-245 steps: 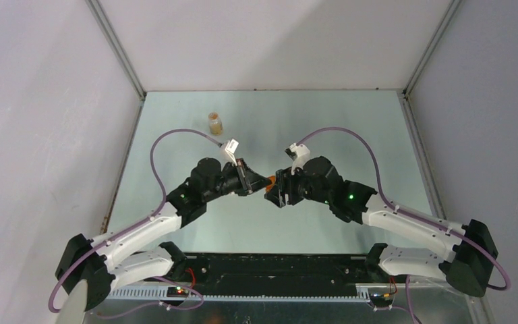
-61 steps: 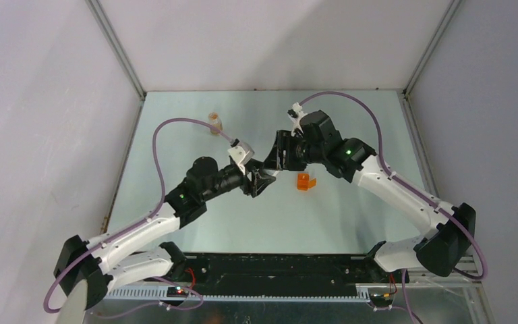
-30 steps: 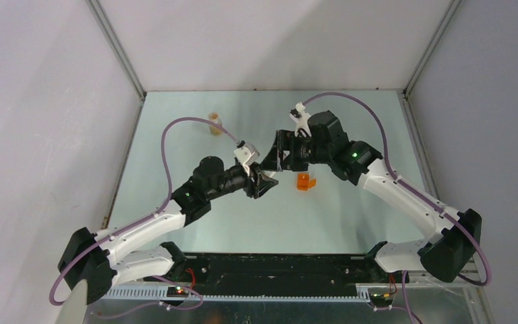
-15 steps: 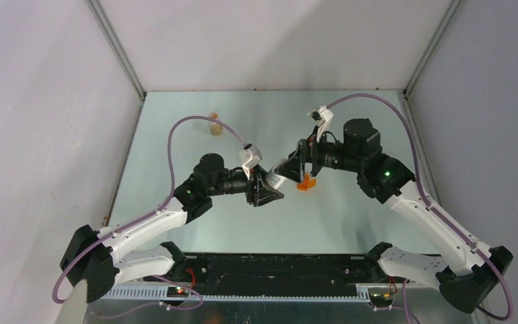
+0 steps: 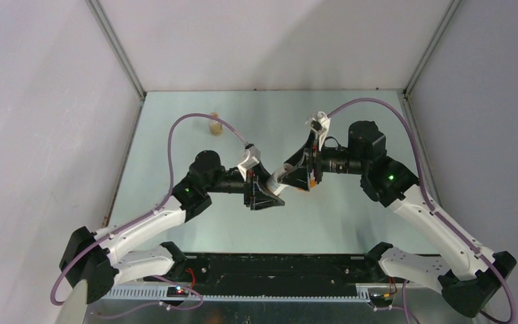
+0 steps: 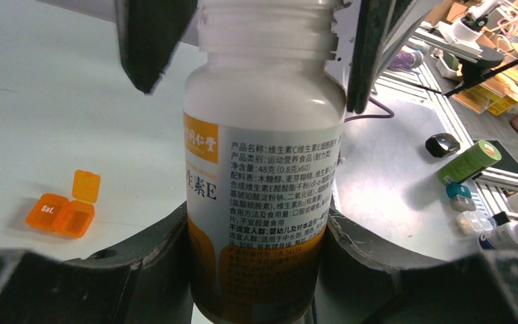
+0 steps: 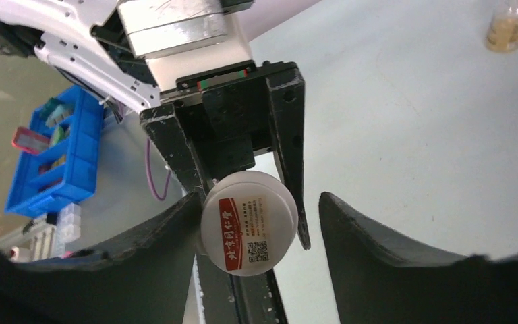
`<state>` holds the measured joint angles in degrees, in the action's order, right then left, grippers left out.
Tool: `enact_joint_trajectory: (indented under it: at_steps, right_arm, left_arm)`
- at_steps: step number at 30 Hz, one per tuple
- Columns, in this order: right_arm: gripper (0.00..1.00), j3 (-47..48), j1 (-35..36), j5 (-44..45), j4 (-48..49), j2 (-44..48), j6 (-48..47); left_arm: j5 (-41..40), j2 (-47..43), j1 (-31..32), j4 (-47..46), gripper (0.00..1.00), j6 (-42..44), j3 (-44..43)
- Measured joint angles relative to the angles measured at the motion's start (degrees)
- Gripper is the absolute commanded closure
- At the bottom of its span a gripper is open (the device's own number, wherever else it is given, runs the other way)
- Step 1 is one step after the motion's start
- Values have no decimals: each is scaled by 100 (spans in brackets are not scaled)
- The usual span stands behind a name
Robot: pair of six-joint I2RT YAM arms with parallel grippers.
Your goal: Sort the pills into containers
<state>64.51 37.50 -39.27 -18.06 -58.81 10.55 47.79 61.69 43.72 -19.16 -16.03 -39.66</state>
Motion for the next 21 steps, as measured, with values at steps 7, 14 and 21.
enact_joint_trajectory:
  at_steps: [7, 14, 21]
  right_arm:
    - [69, -15, 63, -280, 125, 0, 13]
    - [75, -33, -9, -533, 243, -17, 219]
    - [72, -44, -282, -1220, 389, -120, 446]
  left_arm:
    - [160, -9, -15, -2, 100, -7, -11]
    - [221, -96, -20, 72, 100, 146, -11]
    - [157, -332, -20, 254, 100, 354, -11]
